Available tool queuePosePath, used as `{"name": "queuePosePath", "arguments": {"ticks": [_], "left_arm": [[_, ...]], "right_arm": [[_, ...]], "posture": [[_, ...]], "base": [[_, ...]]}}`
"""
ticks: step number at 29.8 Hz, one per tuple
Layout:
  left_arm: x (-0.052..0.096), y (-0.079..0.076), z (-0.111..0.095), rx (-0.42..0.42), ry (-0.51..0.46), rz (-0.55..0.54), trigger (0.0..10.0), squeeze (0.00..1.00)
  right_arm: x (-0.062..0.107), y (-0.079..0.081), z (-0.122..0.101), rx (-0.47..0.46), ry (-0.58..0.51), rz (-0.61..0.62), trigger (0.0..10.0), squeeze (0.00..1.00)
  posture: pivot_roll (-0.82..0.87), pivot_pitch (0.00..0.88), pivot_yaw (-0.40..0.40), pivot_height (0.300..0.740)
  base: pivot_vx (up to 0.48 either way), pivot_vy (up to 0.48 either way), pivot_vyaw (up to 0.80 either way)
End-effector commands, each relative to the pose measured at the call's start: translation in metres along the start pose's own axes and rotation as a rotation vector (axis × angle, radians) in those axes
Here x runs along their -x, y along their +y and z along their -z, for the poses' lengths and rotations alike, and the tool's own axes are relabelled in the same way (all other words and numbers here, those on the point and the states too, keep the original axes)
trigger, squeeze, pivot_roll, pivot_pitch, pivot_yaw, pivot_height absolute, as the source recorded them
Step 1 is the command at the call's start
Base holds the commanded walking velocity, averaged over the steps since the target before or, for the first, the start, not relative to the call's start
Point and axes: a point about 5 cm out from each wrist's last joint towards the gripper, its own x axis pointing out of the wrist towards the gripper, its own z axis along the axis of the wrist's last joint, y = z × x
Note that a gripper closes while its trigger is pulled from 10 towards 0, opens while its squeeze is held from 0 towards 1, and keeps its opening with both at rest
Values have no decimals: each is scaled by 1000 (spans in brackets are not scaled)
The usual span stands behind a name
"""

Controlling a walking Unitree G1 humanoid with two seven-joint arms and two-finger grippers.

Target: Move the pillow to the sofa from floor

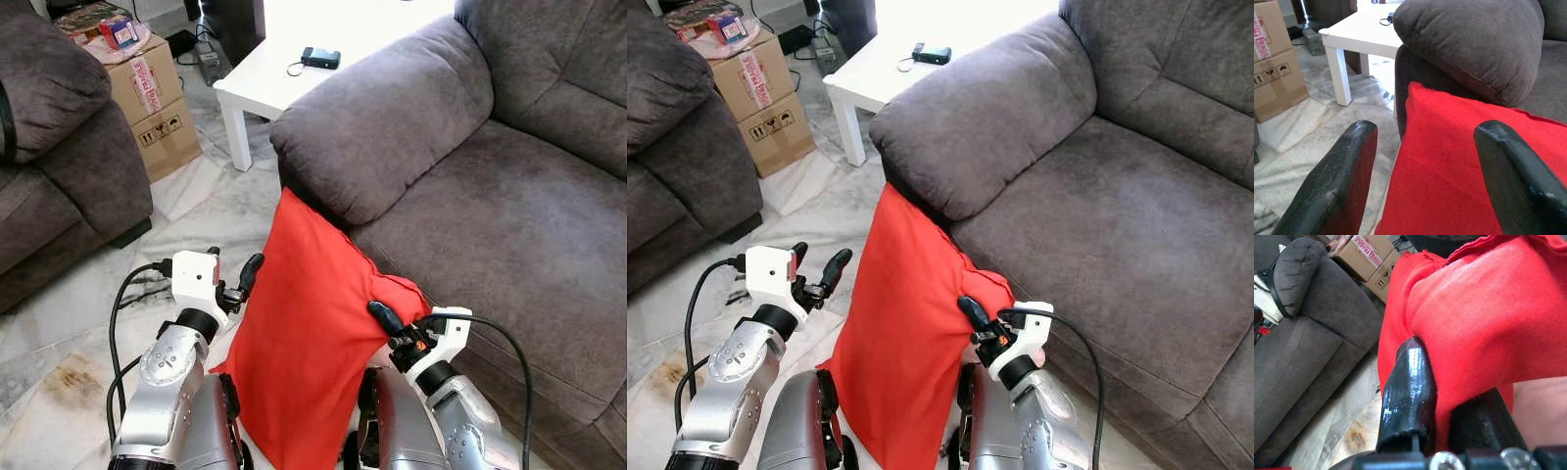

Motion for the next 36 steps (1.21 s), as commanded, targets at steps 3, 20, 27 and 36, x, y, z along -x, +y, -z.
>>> {"name": "queuePosePath", "arguments": {"ticks": [3,20,27,36], "left_arm": [[0,-2,2,-23,6,15,10000,0],[0,-5,5,-35,19,36,10000,0],[0,-6,5,-36,20,44,10000,0],[-1,-6,6,-40,24,56,10000,0]], "right_arm": [[-3,4,-15,34,-79,-21,10000,0],[-7,6,-16,38,-87,-19,10000,0],[-7,6,-15,35,-88,-17,10000,0],[-8,8,-13,32,-87,-17,10000,0]], "posture": [[-19,163,-35,575],[-19,176,-29,666],[-18,176,-28,704],[-12,176,-26,740]], "base": [[0,0,0],[0,0,0],[0,0,0],[0,0,0]]}}
